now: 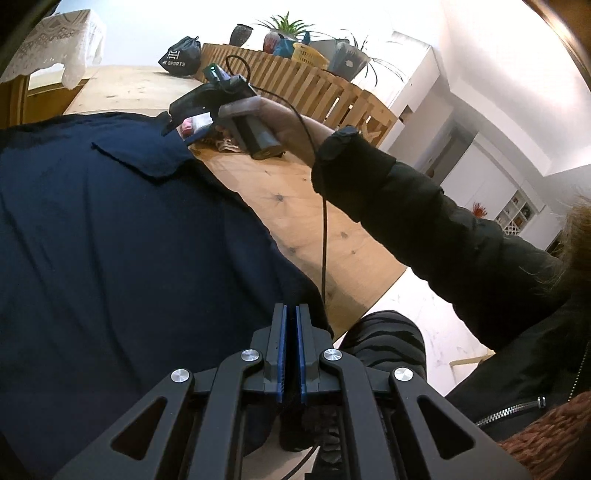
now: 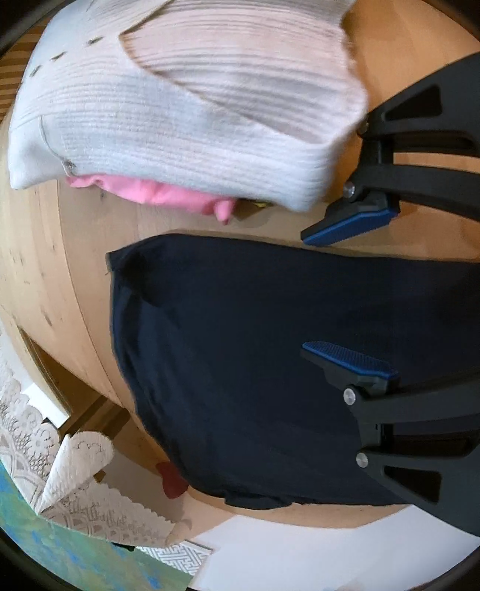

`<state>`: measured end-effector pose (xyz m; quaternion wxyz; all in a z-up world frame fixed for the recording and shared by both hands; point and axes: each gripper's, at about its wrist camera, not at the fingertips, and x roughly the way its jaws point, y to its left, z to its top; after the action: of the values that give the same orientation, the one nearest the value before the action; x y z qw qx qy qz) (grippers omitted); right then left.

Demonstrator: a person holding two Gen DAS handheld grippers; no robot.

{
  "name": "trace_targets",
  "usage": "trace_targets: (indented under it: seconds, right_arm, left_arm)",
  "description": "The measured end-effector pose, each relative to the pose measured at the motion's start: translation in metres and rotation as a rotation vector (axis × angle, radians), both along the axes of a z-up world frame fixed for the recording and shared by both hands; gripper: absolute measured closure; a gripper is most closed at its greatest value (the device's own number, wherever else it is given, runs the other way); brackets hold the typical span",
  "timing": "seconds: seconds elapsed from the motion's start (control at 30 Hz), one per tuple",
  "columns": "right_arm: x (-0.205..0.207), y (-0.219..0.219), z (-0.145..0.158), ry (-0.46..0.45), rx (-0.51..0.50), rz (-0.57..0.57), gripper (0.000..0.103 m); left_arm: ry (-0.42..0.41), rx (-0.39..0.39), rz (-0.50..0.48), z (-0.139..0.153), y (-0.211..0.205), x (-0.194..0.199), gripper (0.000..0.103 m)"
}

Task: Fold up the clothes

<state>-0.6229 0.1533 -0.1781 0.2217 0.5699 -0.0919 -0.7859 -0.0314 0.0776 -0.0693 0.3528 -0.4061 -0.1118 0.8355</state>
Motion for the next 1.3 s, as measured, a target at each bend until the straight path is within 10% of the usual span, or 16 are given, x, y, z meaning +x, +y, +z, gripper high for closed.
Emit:
trace_targets:
  seconds: [0.07,0.13,0.4,0.8,1.07,1.3]
  right_arm:
    - [-0.002,-0.002,0.000,0.013,0.004,0.006,0.062]
    - [-0.004,-0.001,-0.003,-0.007,-0.007,-0.005,0.097]
    - [-0.003,0.002,0.022,-0.006,-0.110,-0.072,0.097]
    - [0.025,-0.156,0.087,0.120,0.186,0.131,0.097]
    - [0.040,-0.253,0.034,0.007,0.420,0.275,0.082]
    - [0.107,-0.178,0.110,0.065,0.200,0.311,0.055]
  left_arm:
    - [-0.004,0.014,-0.001,-0.002,-0.005,-0.002,0.099]
    - [-0.006,0.040,-0.001,-0.004,-0.010,-0.003,0.099]
    - [-0.006,0.166,-0.005,-0.007,-0.037,-0.001,0.099]
    - [-0.007,0.308,0.109,-0.030,-0.122,0.030,0.099]
    - [-0.068,0.233,0.178,-0.049,-0.146,0.048,0.099]
    - [-0.036,0.137,0.198,-0.036,-0.154,0.063,0.092]
